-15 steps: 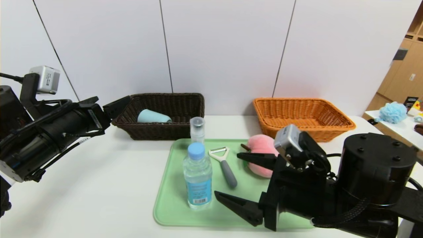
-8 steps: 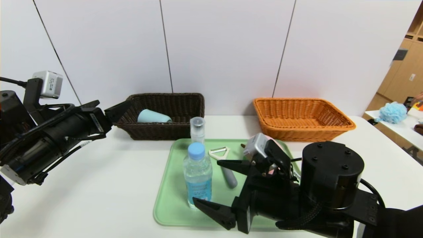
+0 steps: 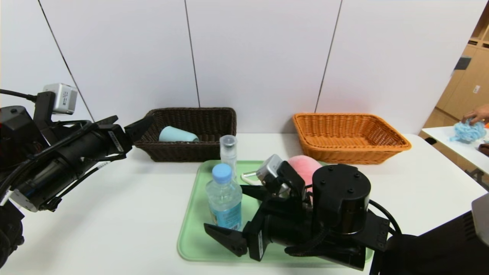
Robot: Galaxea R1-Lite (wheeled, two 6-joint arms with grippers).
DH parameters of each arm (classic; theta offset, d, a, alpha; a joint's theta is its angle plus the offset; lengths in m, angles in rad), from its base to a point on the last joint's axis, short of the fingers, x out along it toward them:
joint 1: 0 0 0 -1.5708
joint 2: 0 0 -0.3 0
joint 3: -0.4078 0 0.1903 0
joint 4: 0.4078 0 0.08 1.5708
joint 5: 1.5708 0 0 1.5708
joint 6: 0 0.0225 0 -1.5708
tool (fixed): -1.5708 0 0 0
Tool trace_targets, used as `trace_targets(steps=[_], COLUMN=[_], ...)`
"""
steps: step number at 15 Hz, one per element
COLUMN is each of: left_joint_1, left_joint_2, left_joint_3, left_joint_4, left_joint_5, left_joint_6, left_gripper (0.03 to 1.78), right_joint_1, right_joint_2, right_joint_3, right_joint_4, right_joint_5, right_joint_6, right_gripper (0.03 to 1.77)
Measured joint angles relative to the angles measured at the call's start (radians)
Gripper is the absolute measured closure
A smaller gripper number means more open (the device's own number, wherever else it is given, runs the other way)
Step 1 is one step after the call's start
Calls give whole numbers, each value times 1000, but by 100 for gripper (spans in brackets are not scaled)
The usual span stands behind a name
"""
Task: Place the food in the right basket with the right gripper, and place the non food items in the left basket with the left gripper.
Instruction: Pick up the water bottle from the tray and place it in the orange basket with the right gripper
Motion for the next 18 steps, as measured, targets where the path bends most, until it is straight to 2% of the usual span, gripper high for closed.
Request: trace_targets(steps=[7, 10, 12, 18], left_joint_1=[0, 0, 0, 1], left_joint_2=[11, 12, 12, 10], left_joint_3=[1, 1, 3, 4], left_joint_4=[-1, 0, -2, -2], left_joint_5=[0, 0, 1, 1], left_joint_6=[-1, -1, -5, -10], left_gripper=[12, 12, 12, 12], right_joint_1=[-1, -5, -6, -8], right_joint_2=[92, 136, 155, 170], right_joint_3=[-55, -73, -77, -80], right_joint_4=[-16, -90, -109, -111], right_joint_5=[-5, -47, -56, -57], right_joint_6=[1, 2, 3, 0], right_gripper=[10, 10, 10, 10])
